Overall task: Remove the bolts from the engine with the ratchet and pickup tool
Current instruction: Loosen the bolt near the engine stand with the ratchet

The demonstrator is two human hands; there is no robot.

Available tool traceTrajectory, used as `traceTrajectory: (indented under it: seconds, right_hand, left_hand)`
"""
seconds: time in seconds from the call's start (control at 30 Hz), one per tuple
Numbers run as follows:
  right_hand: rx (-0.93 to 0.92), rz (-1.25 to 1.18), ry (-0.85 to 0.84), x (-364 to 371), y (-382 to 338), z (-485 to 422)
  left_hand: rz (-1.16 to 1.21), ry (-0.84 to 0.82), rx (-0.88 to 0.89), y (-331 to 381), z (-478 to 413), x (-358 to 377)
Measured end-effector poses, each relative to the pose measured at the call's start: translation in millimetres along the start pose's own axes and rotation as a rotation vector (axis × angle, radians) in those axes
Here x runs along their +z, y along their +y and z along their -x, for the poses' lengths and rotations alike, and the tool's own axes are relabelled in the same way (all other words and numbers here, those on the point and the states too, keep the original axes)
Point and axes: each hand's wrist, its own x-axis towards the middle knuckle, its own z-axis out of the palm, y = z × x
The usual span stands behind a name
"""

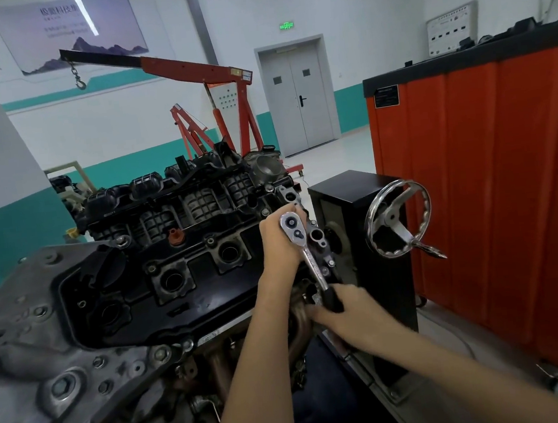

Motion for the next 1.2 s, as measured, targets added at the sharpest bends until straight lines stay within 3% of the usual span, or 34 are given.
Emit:
traceTrajectory:
  seconds: [0.07,0.27,0.37,0.47,0.63,0.7,0.77,0.83,0.93,1.0,1.1,1.2]
  right_hand:
    - [-0.009,-0.042,-0.037,7.9,-1.1,0.5]
    - [-0.09,0.724,0.183,-82.7,-11.0,-38.6]
    - [-0.192,0.948,0.269,-116.9,-21.2,-57.0]
    - [-0.15,0.768,0.204,-97.8,-10.5,-50.4]
    - [0.039,-0.088,-0.134,-15.3,0.9,-10.5]
    - [0.054,-0.203,-0.158,-3.4,-0.6,-6.8]
    - [0.088,-0.09,-0.085,-15.1,-2.4,-13.3]
    - [0.087,0.172,0.025,-43.5,-3.9,-25.2]
    - [-0.037,0.658,0.15,-89.6,-15.7,-46.3]
    - [-0.115,0.859,0.187,-103.1,-25.4,-56.2]
    - [-0.107,0.823,0.211,-92.7,-22.9,-52.3]
    - [0.032,0.38,0.111,-50.7,-6.4,-31.4]
  left_hand:
    - [-0.013,-0.045,0.017,-1.2,0.0,-2.4]
    - [-0.142,-0.214,0.023,-3.8,-7.0,-17.2]
    - [-0.199,-0.239,0.07,1.7,-5.2,-11.2]
    - [-0.063,-0.088,0.008,-0.4,-0.9,-4.4]
    - [0.002,0.027,-0.005,-0.1,2.9,6.1]
    - [-0.002,0.012,0.003,0.4,3.5,5.4]
    - [-0.038,-0.001,0.003,-0.1,1.6,1.1]
    - [-0.09,-0.037,0.024,-2.2,0.3,-4.0]
    - [-0.123,-0.072,0.099,-1.5,3.6,-7.9]
    - [-0.098,-0.068,0.111,-0.5,4.4,-7.5]
    - [-0.031,-0.03,0.042,-1.7,3.4,-6.2]
    - [0.059,0.0,0.018,-3.6,2.7,-1.9]
